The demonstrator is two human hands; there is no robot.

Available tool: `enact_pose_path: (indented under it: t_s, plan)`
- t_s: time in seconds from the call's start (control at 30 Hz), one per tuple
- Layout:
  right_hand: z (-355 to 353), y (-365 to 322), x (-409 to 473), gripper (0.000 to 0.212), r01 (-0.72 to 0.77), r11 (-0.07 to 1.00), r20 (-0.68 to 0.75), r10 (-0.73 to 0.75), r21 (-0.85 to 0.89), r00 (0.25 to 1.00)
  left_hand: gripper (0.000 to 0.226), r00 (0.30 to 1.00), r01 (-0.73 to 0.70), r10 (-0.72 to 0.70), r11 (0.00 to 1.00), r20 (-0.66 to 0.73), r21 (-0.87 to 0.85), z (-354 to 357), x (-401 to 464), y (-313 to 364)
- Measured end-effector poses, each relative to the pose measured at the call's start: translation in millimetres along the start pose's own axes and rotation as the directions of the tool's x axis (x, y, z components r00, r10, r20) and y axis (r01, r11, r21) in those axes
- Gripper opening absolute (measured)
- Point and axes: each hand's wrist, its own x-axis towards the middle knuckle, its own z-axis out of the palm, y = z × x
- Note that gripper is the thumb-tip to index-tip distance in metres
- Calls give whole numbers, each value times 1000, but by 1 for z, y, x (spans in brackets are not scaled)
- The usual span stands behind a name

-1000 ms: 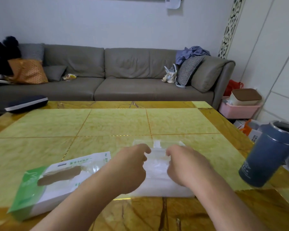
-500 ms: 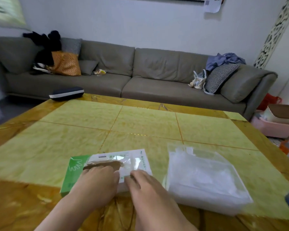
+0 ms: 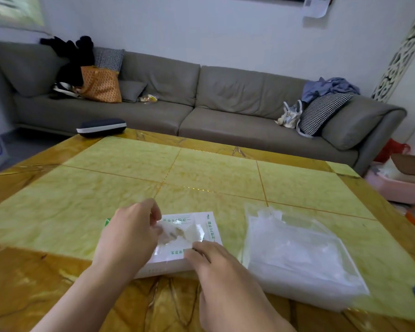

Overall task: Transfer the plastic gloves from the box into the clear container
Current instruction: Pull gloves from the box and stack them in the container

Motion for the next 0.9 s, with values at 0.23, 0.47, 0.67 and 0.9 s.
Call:
enact_pose_path:
  t_s: [0.23,0.47,0.67,0.9]
  plan:
    - [-2,-1,-2,73,-9,1000,5,8,14,1000,17,995,-2,12,995,-101,99,0,0,0]
    - [-3,2,-2,68,-15,1000,42,15,7,999,12,916,-172,97,971,-389,-164,-18,-2,3]
    - [-2,2,-2,66,-12,1000,13,12,13,1000,13,962,-109,-13,897,-272,-429,-23,0,6]
    - [0,-6,0,42,-16,999,-86,20,40,996,16,951,-308,271,883,-150,-354,-6,-14,28]
